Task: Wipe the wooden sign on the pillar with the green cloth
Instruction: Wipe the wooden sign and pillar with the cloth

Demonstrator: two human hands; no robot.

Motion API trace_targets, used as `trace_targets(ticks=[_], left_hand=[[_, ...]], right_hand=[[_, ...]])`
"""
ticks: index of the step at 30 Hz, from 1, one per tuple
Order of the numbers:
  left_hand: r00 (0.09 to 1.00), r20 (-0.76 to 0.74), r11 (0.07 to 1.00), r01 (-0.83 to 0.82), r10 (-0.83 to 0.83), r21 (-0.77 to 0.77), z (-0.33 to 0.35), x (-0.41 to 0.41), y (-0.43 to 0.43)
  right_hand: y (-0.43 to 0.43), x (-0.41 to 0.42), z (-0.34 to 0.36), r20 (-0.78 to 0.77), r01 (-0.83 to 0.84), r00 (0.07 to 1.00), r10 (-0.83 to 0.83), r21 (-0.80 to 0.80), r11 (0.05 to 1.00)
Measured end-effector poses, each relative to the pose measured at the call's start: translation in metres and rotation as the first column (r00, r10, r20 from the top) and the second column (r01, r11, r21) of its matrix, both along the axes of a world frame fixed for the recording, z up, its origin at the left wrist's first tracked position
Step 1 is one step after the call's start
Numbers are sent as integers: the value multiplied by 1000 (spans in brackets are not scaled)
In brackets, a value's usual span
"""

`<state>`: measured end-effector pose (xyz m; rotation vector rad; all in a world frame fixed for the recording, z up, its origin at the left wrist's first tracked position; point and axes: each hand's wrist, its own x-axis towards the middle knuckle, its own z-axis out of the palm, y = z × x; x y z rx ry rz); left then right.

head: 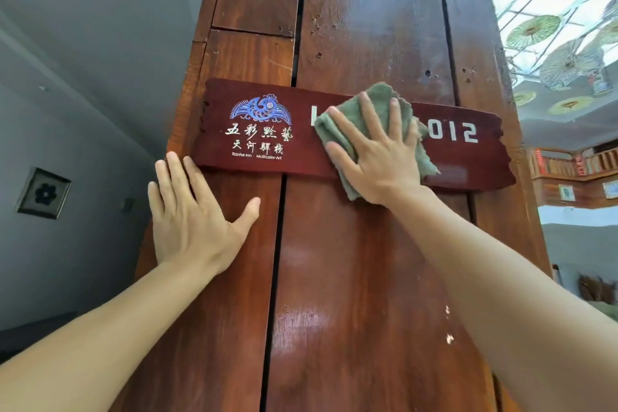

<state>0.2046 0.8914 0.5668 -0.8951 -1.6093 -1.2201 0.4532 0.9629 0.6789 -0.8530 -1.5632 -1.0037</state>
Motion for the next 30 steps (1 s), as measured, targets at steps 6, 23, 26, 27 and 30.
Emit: trace_targets(ticks=[6, 23, 26, 27, 30], left_hand=[[999, 37, 1000, 5, -6, 31, -6, 10, 1], [991, 120, 996, 66, -59, -57, -18, 28, 3], [989, 133, 993, 84, -72, -88, -16, 26, 5], [987, 148, 989, 88, -70, -117, -15, 26, 4], [977, 207, 976, 96, -54, -197, -9, 22, 2]], right_hand=[[-20, -63, -17, -340, -127, 939, 57, -186, 974], [13, 62, -19, 137, -15, 990, 28, -101, 995], [24, 106, -11, 1, -40, 999, 41, -205, 978], [27, 110, -10, -137, -84, 989, 49, -268, 960], [26, 98, -15, -311, -107, 950, -3, -336, 936]])
